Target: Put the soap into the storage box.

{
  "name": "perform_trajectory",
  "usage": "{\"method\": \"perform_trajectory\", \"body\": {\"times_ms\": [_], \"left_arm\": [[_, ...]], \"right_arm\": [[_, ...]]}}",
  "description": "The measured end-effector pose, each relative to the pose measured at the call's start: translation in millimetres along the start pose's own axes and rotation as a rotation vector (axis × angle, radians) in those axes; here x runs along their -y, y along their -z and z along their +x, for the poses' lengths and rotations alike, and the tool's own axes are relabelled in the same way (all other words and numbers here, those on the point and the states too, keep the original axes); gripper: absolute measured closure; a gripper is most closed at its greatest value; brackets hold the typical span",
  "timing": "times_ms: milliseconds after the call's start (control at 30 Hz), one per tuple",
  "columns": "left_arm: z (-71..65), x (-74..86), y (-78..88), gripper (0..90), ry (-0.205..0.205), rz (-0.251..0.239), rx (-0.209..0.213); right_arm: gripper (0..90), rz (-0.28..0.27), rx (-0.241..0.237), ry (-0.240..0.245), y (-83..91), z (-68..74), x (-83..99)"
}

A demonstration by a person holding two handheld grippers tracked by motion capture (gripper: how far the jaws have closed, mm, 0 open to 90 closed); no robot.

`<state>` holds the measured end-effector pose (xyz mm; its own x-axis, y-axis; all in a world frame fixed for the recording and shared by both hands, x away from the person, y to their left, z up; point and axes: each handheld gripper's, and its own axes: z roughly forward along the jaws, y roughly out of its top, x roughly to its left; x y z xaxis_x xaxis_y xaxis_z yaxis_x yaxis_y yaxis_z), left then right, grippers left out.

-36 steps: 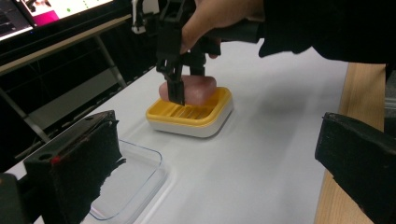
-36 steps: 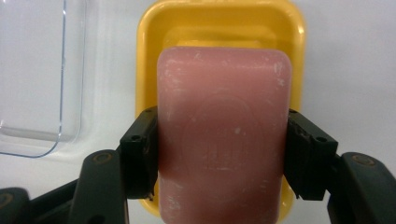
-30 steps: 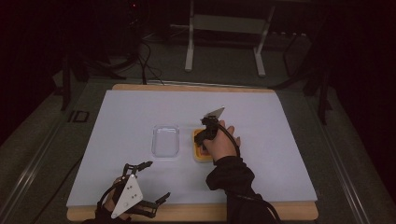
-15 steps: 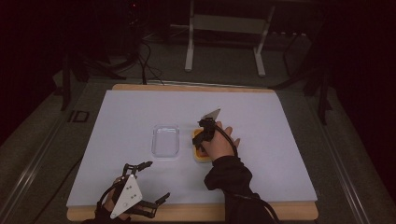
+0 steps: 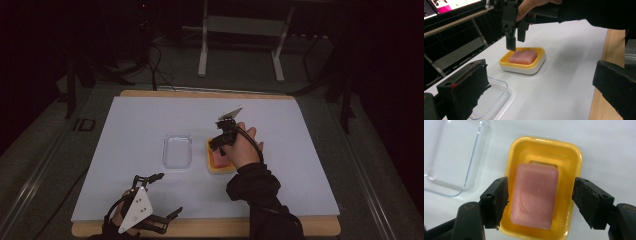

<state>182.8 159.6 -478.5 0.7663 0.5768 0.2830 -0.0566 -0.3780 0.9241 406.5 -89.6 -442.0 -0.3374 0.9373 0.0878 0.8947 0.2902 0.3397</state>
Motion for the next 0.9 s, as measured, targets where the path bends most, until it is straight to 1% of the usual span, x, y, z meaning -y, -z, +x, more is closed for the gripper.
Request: {"method": "perform_trajectory", "body": {"times_ms": [67,133,167,200,233,267,300,367,400,433,467,500,533,600,700,767,800,833,867,900], "left_arm": [[0.1,0.0,-0.1,0.7,0.000,0.000,-0.002],[0.3,0.0,-0.1,0.6,0.001,-0.001,-0.002],[0.4,0.0,-0.1,0.7,0.002,-0.001,-0.002],[0.4,0.0,0.0,0.6,0.003,-0.001,-0.001],[0.4,0.0,0.0,0.7,0.003,-0.001,-0.001],[0.4,0.1,0.1,0.7,0.004,-0.002,0.000],[0.4,0.1,0.0,0.7,0.004,-0.002,0.000],[0.4,0.1,0.0,0.7,0.005,-0.002,0.000],[0.4,0.2,0.0,0.7,0.005,-0.002,0.000],[0.4,0.2,0.0,0.7,0.005,-0.002,0.000],[0.1,0.4,-0.5,0.7,0.005,-0.001,0.001],[0.0,0.4,-0.6,0.7,0.006,-0.001,0.001],[0.0,0.4,-0.6,0.7,0.006,-0.001,0.002],[-0.1,0.4,-0.5,0.6,0.005,-0.001,-0.001],[0.1,0.5,-0.7,0.7,0.008,-0.001,-0.001],[0.0,0.5,-0.8,0.7,0.005,0.001,-0.001],[-0.1,0.4,-0.7,0.7,0.004,0.001,-0.001],[-0.1,0.4,-0.7,0.7,0.004,0.001,-0.001],[-0.3,0.4,-0.6,0.7,0.004,0.000,-0.002],[-0.2,0.4,-0.6,0.7,0.004,0.000,-0.002]], "right_arm": [[27.6,-0.020,-0.008,0.046,5.3,-3.2,1.0],[24.6,-0.032,-0.031,0.078,10.3,-6.7,1.7],[23.7,-0.049,-0.050,0.114,13.7,-9.4,2.4],[23.7,-0.049,-0.056,0.132,15.6,-10.8,3.1],[23.7,-0.049,-0.056,0.132,15.6,-10.8,3.1],[23.5,-0.053,-0.071,0.159,18.7,-14.4,4.1],[23.4,-0.061,-0.074,0.195,23.1,-19.3,6.4],[23.4,-0.070,-0.083,0.223,26.6,-23.9,8.7],[23.5,-0.085,-0.089,0.241,29.9,-28.0,11.0],[23.5,-0.085,-0.089,0.241,29.9,-28.0,11.0],[23.5,-0.094,-0.093,0.252,31.5,-30.3,12.3],[23.5,-0.104,-0.116,0.262,35.4,-37.6,16.0],[23.5,-0.112,-0.125,0.265,36.7,-40.8,17.9],[23.5,-0.126,-0.125,0.281,39.3,-47.5,22.2],[23.4,-0.161,-0.164,0.307,43.5,-58.1,28.7],[23.5,-0.184,-0.164,0.317,45.5,-65.1,33.8],[23.5,-0.199,-0.161,0.332,46.0,-68.9,36.5],[23.5,-0.199,-0.161,0.332,46.0,-68.9,36.5],[23.5,-0.209,-0.169,0.333,46.4,-72.8,39.5],[23.5,-0.227,-0.172,0.332,46.4,-79.9,44.9]]}}
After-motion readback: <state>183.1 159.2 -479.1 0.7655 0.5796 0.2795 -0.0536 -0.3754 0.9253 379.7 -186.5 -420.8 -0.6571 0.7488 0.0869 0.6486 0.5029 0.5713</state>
